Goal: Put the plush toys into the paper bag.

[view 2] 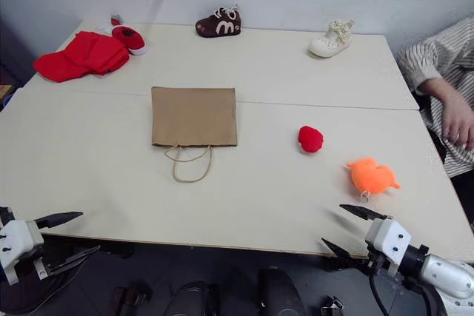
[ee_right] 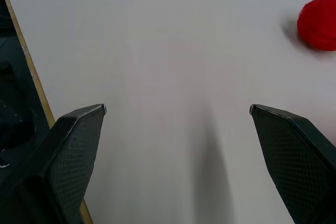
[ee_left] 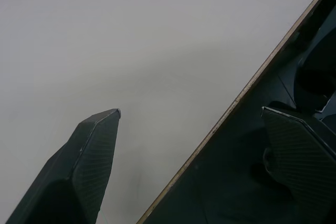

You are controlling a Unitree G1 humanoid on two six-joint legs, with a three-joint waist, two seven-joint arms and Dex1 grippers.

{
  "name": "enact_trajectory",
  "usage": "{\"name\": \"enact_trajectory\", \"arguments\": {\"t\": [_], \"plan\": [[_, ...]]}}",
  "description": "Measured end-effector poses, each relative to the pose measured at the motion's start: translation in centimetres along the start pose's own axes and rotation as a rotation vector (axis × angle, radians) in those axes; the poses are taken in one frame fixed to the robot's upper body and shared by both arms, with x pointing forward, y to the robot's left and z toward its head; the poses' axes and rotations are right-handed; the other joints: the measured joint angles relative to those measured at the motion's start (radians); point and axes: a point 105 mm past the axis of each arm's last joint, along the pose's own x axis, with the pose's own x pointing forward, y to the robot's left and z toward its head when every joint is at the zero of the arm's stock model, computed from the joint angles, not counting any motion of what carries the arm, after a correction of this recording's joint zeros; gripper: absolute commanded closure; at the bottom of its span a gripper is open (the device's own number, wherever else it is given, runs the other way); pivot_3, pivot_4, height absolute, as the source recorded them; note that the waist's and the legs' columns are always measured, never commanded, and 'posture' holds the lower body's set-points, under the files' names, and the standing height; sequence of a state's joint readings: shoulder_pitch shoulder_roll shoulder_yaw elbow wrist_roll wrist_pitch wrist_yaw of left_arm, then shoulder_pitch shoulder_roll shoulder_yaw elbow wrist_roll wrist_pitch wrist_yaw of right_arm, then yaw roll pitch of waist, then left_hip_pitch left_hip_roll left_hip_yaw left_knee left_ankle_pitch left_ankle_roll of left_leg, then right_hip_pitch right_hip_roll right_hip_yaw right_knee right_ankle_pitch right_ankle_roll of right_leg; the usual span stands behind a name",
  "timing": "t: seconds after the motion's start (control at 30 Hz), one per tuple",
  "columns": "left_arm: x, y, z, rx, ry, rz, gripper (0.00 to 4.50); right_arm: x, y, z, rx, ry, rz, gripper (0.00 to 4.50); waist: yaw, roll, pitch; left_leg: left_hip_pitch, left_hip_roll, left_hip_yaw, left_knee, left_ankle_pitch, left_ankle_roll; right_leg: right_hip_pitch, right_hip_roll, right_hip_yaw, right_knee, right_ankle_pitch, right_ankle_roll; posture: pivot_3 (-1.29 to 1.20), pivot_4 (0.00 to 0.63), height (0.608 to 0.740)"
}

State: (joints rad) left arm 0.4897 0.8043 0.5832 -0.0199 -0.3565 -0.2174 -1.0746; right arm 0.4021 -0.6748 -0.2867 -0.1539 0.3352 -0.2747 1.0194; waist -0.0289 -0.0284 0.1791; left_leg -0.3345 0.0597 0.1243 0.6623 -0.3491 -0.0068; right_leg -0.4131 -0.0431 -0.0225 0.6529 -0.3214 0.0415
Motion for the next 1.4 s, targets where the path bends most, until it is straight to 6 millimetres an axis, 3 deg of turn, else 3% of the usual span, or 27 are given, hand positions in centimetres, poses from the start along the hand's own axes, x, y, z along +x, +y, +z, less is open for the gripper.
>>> {"name": "enact_trajectory", "arguments": {"t": [0.13, 0.23, 0.3, 0.47, 0.67, 0.8, 0.87, 1.17, 1.23, 1.3, 1.4], "plan": [[0.3, 0.0, 0.6, -0.058, -0.022, -0.021, 0.01, 0.5, -0.1, 0.8, 0.041, -0.052, -0.027, 0.00, 0.001, 0.000, 0.000, 0.000, 0.000, -0.001, 0.000, 0.000, 0.000, 0.000, 0.000, -0.001, 0.000, 0.000, 0.000, 0.00, 0.150, 0.740], [1.5, 0.9, 2.9, -0.126, -0.074, -0.068, 0.01, 1.8, -0.7, 3.1, 0.064, -0.161, -0.068, 0.00, 0.001, 0.000, 0.000, 0.001, 0.001, -0.002, 0.000, 0.001, -0.001, 0.001, 0.000, -0.001, 0.001, 0.000, 0.000, 0.00, 0.150, 0.740], [3.3, 2.5, 5.5, -0.113, -0.124, -0.067, 0.01, 3.2, -1.7, 5.7, 0.068, -0.280, -0.113, 0.00, 0.003, 0.001, 0.000, 0.001, 0.000, -0.003, 0.001, 0.002, -0.002, 0.002, 0.000, -0.001, 0.002, 0.000, 0.000, 0.00, 0.150, 0.740], [9.2, 4.9, 11.3, 0.069, -0.263, -0.057, 0.01, 5.4, -2.4, 9.4, 0.069, -0.422, -0.151, 0.00, 0.008, 0.004, -0.001, 0.000, -0.001, -0.003, 0.001, 0.005, -0.009, 0.000, 0.001, -0.002, 0.003, 0.000, 0.000, 0.00, 0.150, 0.740], [15.8, 6.3, 12.3, 0.203, -0.228, -0.049, 0.01, 6.9, -2.6, 10.2, 0.071, -0.445, -0.170, 0.00, -0.001, 0.003, -0.001, -0.002, 0.000, 0.002, 0.001, 0.006, -0.009, -0.001, 0.004, 0.001, 0.001, -0.001, 0.001, 0.00, 0.150, 0.740], [18.1, 5.6, 11.4, 0.266, -0.179, -0.112, 1.13, 7.2, -2.4, 9.9, 0.065, -0.427, -0.177, 0.00, 0.000, 0.003, -0.001, -0.002, 0.002, 0.004, 0.001, 0.006, -0.009, -0.004, 0.006, 0.004, 0.002, -0.001, 0.002, 0.00, 0.150, 0.740], [18.8, 5.2, 11.8, 0.273, -0.205, -0.129, 1.70, 7.2, -2.4, 9.8, 0.063, -0.419, -0.185, 0.00, 0.002, 0.003, -0.001, -0.002, 0.002, 0.004, 0.003, 0.006, -0.009, -0.004, 0.005, 0.004, 0.003, -0.001, 0.002, 0.00, 0.150, 0.740], [18.7, 4.3, 13.6, 0.272, -0.271, -0.274, 4.46, 6.1, -1.9, 8.0, 0.080, -0.359, -0.219, 0.00, 0.003, 0.003, -0.001, -0.002, 0.002, 0.005, 0.004, 0.006, -0.009, -0.004, 0.005, 0.004, 0.005, -0.001, 0.002, 0.00, 0.150, 0.740], [18.6, 4.4, 14.5, 0.274, -0.286, -0.294, 4.48, 6.0, -2.0, 8.1, 0.069, -0.363, -0.227, 0.00, 0.002, 0.003, -0.001, -0.001, 0.002, 0.005, 0.004, 0.006, -0.009, -0.004, 0.006, 0.004, 0.005, -0.001, 0.002, 0.00, 0.150, 0.740], [18.5, 4.1, 15.7, 0.270, -0.326, -0.322, 4.50, 5.9, -2.0, 8.1, 0.068, -0.364, -0.227, 0.37, 0.002, 0.003, -0.001, -0.001, 0.002, 0.005, 0.004, 0.006, -0.009, -0.004, 0.006, 0.004, 0.005, -0.001, 0.002, 0.00, 0.150, 0.740], [17.9, 2.7, 20.2, 0.154, -0.512, -0.405, 4.50, 6.2, -1.8, 8.3, 0.103, -0.378, -0.188, 1.29, 0.003, 0.002, 0.000, -0.002, 0.002, 0.004, 0.004, 0.006, -0.009, -0.004, 0.006, 0.005, 0.005, -0.001, 0.002, 0.00, 0.150, 0.740]]}}
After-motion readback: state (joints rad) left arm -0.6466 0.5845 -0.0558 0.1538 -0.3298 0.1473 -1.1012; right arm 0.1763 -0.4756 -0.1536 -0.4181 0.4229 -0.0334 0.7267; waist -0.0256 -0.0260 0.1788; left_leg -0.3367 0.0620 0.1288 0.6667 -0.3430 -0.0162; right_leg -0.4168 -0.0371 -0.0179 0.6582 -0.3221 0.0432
